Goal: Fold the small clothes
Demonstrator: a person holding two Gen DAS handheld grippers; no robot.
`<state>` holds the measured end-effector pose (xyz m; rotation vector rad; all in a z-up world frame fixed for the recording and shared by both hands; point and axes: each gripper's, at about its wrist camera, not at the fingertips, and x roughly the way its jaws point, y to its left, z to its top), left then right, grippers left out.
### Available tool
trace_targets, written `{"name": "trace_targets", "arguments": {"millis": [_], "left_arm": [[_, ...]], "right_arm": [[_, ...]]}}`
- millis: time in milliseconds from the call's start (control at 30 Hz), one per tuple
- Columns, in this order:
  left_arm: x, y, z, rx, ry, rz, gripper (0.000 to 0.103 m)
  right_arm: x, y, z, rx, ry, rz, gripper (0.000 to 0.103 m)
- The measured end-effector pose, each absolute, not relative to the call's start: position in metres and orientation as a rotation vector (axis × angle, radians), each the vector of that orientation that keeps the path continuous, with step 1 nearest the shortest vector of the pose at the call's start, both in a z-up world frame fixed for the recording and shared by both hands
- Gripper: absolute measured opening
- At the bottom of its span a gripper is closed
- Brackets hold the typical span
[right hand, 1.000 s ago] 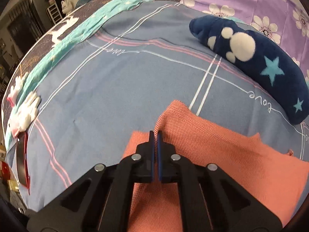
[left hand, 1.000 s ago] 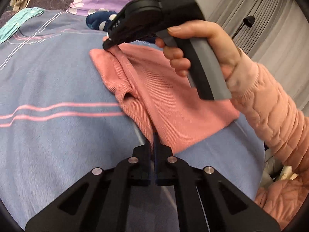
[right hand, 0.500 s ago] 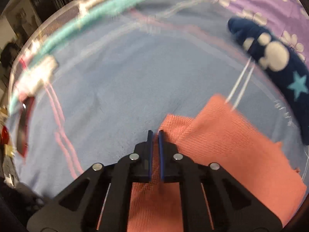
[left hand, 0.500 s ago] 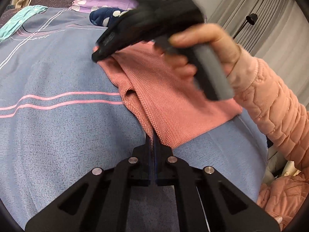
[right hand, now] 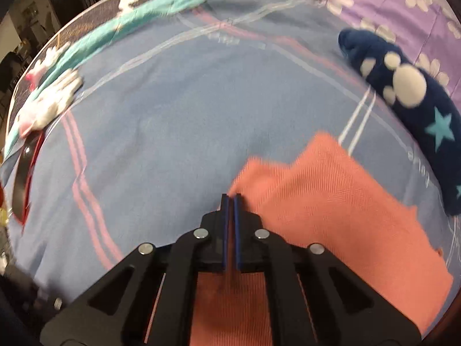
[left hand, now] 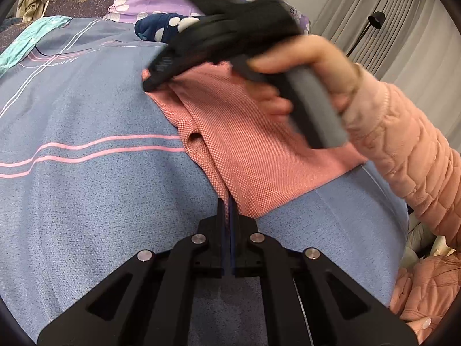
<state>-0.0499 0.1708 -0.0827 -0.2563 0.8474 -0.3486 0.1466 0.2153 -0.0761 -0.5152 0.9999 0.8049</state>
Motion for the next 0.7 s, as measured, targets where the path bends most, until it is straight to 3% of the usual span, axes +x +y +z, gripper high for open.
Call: {"name": "trace_targets", "arguments": {"millis": [200, 367, 433, 533, 600, 667, 700], "left_arm": [[-0.053, 0.174, -0.083, -0.279, 0.848, -0.351, 0.002], [-0.057, 0.19, -0.082, -0.341, 0.831, -0.345, 0.003], [-0.059, 0.195, -0.076, -0.33, 0.816, -0.309, 0.003], [-0.057, 0.207, -0.06, -0.335, 0.773, -0.265, 0.022], [-0.046, 0.211, -0.051, -0.317, 0.757, -0.238, 0.023], [-0.027, 0.208, -0.041, -0.279, 0.745, -0.227, 0.032], [-0.019, 0.206, -0.039, -0.266, 0.746, -0.227, 0.041]], "right_arm": [[0.152, 0.206, -0.059, -0.387, 1.015, 0.816, 0.002], [0.137, 0.149, -0.027, -0.355, 0.951, 0.816, 0.024], [0.13, 0.119, -0.023, -0.352, 0.945, 0.8, 0.026], [0.11, 0.078, -0.027, -0.366, 0.941, 0.771, 0.029], [0.092, 0.059, -0.033, -0.38, 0.93, 0.763, 0.029], [0.068, 0.046, -0.035, -0.401, 0.906, 0.774, 0.03], [0.055, 0.045, -0.036, -0.415, 0.89, 0.783, 0.032]]}}
